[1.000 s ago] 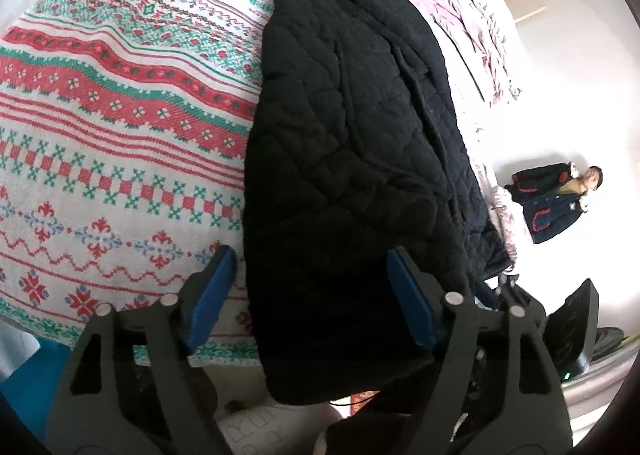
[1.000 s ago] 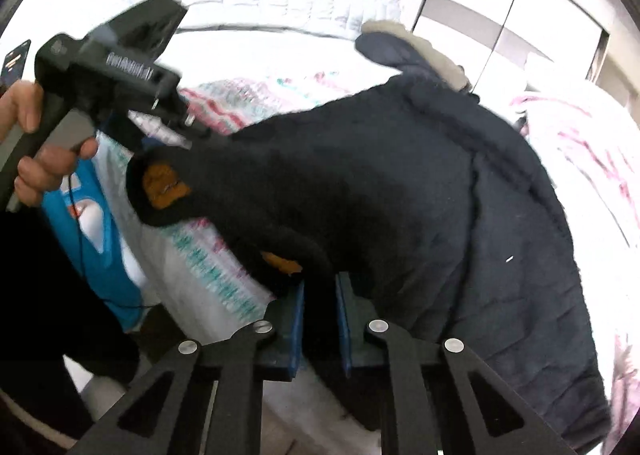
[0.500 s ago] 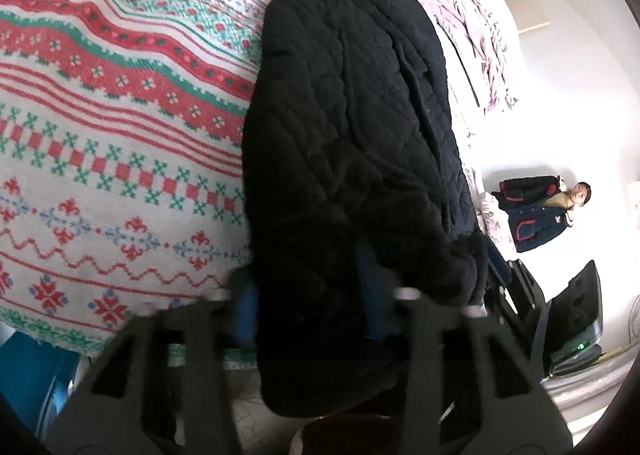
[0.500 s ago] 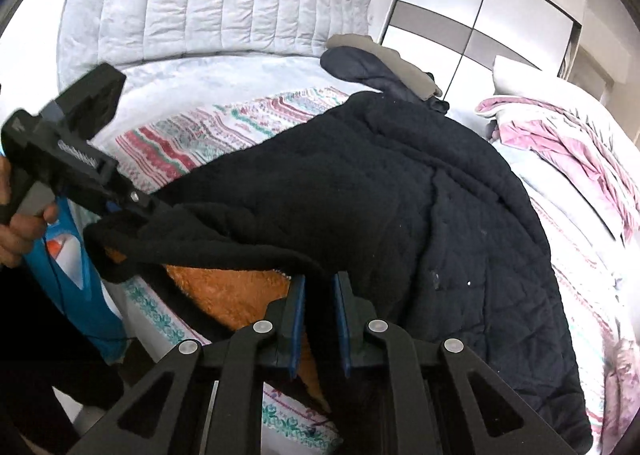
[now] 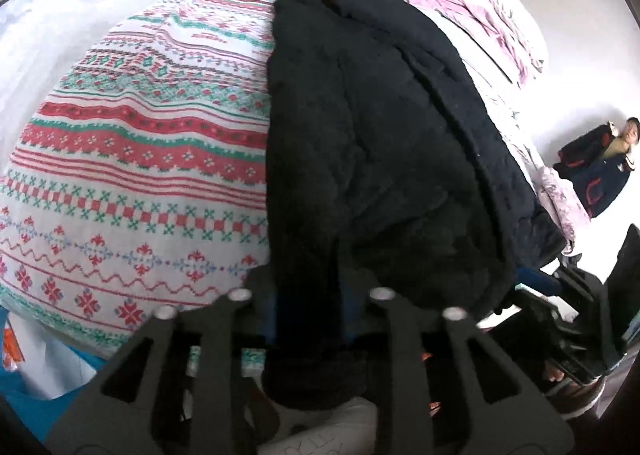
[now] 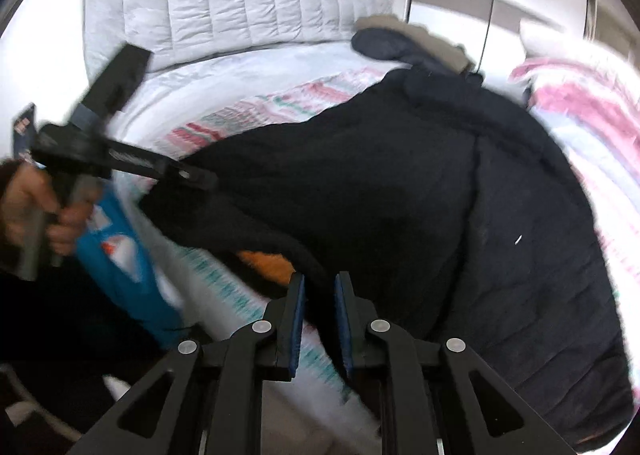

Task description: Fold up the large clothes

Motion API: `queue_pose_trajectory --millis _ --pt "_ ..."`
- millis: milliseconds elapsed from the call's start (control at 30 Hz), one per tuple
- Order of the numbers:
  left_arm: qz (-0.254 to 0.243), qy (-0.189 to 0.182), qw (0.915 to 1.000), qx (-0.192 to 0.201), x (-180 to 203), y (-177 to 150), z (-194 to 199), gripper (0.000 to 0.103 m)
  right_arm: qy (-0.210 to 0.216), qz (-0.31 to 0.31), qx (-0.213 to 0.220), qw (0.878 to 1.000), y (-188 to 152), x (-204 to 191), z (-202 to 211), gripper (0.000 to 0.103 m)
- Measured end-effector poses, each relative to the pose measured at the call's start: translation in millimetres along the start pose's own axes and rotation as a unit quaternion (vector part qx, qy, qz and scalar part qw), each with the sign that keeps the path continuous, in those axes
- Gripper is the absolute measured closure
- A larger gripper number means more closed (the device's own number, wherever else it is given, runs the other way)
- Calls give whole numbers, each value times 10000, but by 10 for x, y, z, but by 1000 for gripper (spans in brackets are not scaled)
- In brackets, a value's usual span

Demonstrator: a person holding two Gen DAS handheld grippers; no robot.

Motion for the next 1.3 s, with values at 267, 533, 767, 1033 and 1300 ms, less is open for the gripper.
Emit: queue_pose_trajectory --millis 267,533,767,1033,1300 --pt "666 -574 9951 -446 -192 -144 -51 46 -477 -1476 123 9878 -315 1187 709 30" --pt "876 -1192 9864 -718 -15 -250 -90 45 -1112 -3019 -139 9467 -1045 2674 1197 27" --pt "870 -1164 9867 -723 82 -283 -102 50 -536 -3816 348 9221 -1099 2819 1316 26" --pt "-850 -224 9938 677 537 133 320 50 -772 -2282 292 9701 -721 1911 1394 26" --pt "-2219 -124 9713 842 1111 143 239 46 -160 -416 -280 9986 -669 655 530 26"
Point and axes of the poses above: each gripper's, at about its wrist camera, not at the fingertips, and z roughly against the way its jaws point, x to its right, y to its top, the point moved 10 cm from there along -z, roughly the way its jaws point, and after that the axes turned 4 degrees about x, right-handed, at the moved point
